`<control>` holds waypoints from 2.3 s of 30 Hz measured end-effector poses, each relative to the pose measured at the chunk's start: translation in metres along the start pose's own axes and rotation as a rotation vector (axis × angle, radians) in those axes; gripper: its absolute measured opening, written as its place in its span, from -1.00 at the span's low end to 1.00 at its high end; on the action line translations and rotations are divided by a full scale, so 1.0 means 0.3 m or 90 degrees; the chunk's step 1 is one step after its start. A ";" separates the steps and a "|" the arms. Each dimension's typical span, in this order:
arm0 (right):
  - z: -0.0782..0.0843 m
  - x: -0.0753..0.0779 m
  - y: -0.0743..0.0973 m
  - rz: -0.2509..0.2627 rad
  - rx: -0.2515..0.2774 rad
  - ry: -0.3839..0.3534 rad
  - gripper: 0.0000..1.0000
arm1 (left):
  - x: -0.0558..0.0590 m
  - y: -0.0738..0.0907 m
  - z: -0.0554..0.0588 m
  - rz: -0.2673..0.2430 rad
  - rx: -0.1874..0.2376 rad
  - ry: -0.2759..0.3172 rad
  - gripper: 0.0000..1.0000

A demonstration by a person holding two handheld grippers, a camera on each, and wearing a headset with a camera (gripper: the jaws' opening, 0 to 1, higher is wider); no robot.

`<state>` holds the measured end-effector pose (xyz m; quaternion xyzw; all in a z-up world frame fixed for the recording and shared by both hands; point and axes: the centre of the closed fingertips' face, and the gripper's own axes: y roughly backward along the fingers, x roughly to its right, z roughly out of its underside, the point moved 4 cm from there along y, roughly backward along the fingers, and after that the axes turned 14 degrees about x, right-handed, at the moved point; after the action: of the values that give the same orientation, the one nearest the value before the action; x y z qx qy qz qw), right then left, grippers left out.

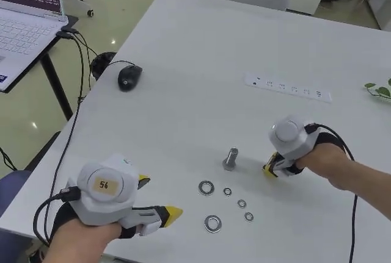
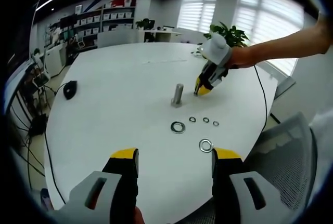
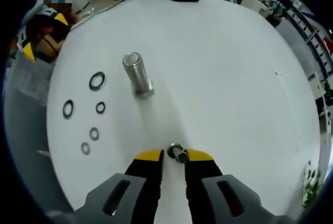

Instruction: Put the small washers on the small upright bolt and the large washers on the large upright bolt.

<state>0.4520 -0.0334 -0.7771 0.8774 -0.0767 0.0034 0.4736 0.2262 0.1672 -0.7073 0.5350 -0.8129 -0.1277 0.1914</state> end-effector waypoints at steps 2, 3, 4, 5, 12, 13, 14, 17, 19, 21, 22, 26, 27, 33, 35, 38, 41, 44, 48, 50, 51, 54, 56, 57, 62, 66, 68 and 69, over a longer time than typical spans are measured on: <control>0.006 0.002 0.018 0.005 0.004 -0.008 -0.63 | 0.005 -0.003 -0.002 0.002 0.000 -0.002 0.12; 0.010 0.002 0.026 0.009 0.004 -0.012 -0.60 | 0.006 -0.003 -0.003 0.002 0.001 -0.003 0.12; 0.018 0.003 0.035 0.010 0.005 -0.018 -0.57 | 0.008 -0.004 -0.002 0.003 0.002 -0.002 0.12; 0.024 0.003 0.042 0.012 0.007 -0.020 -0.54 | 0.009 -0.005 -0.002 0.003 0.002 -0.002 0.12; 0.087 -0.013 0.094 0.032 0.015 -0.065 -0.45 | 0.017 -0.001 -0.009 0.009 0.003 -0.012 0.12; 0.097 -0.021 0.100 0.035 0.022 -0.075 -0.42 | 0.018 -0.001 -0.012 0.009 0.004 -0.012 0.12; 0.105 -0.030 0.103 0.033 0.024 -0.083 -0.41 | 0.018 0.000 -0.014 0.009 0.005 -0.013 0.12; 0.135 -0.062 0.113 0.034 0.032 -0.104 -0.42 | 0.017 -0.001 -0.015 0.012 0.006 -0.017 0.12; 0.151 -0.086 0.117 0.034 0.033 -0.112 -0.41 | 0.019 -0.001 -0.018 0.014 0.007 -0.019 0.12; 0.166 -0.108 0.118 0.033 0.033 -0.115 -0.42 | 0.021 -0.002 -0.018 0.016 0.007 -0.021 0.12; 0.170 -0.119 0.119 0.031 0.033 -0.117 -0.42 | 0.023 -0.002 -0.019 0.018 0.007 -0.023 0.12; 0.185 -0.168 0.113 0.025 0.034 -0.125 -0.42 | 0.029 -0.003 -0.024 0.022 0.009 -0.027 0.12; 0.187 -0.177 0.111 0.022 0.035 -0.126 -0.43 | 0.029 -0.003 -0.025 0.023 0.010 -0.027 0.12; 0.167 -0.247 0.098 0.007 0.051 -0.112 -0.44 | 0.029 0.001 -0.026 0.023 0.014 -0.027 0.12; 0.159 -0.259 0.093 0.004 0.059 -0.114 -0.45 | 0.031 0.003 -0.025 0.024 0.013 -0.028 0.12; 0.144 -0.280 0.084 -0.001 0.065 -0.105 -0.45 | 0.036 0.006 -0.019 0.026 0.012 -0.029 0.12; 0.132 -0.302 0.079 -0.014 0.069 -0.093 -0.46 | 0.038 0.006 -0.018 0.027 0.012 -0.029 0.12; 0.120 -0.314 0.075 -0.024 0.071 -0.077 -0.48 | 0.039 0.005 -0.021 0.027 0.014 -0.030 0.12; 0.087 -0.346 0.069 -0.046 0.087 -0.057 -0.48 | 0.039 0.003 -0.026 0.027 0.017 -0.030 0.12; 0.067 -0.370 0.065 -0.059 0.094 -0.037 -0.48 | 0.040 0.002 -0.027 0.027 0.017 -0.031 0.12; 0.060 -0.381 0.063 -0.066 0.096 -0.029 -0.48 | 0.041 0.002 -0.028 0.027 0.018 -0.030 0.12; 0.046 -0.414 0.052 -0.087 0.090 0.007 -0.49 | 0.045 0.002 -0.028 0.028 0.017 -0.032 0.12; 0.044 -0.430 0.042 -0.098 0.077 0.037 -0.51 | 0.049 0.002 -0.028 0.029 0.017 -0.031 0.12; 0.044 -0.435 0.038 -0.099 0.075 0.043 -0.53 | 0.050 0.002 -0.027 0.029 0.017 -0.031 0.12; 0.036 -0.438 0.023 -0.098 0.062 0.056 -0.59 | 0.054 0.005 -0.021 0.030 0.015 -0.031 0.12; 0.035 -0.439 0.022 -0.103 0.052 0.067 -0.60 | 0.052 0.007 -0.019 0.028 0.015 -0.030 0.12; 0.036 -0.440 0.022 -0.105 0.049 0.075 -0.60 | 0.050 0.008 -0.018 0.027 0.016 -0.028 0.12; 0.036 -0.438 0.021 -0.106 0.048 0.073 -0.60 | 0.050 0.008 -0.017 0.026 0.016 -0.028 0.12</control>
<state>0.3204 -0.0285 -0.7881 0.8963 0.0240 0.0175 0.4424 0.2213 0.1545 -0.6991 0.5176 -0.8292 -0.1252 0.1697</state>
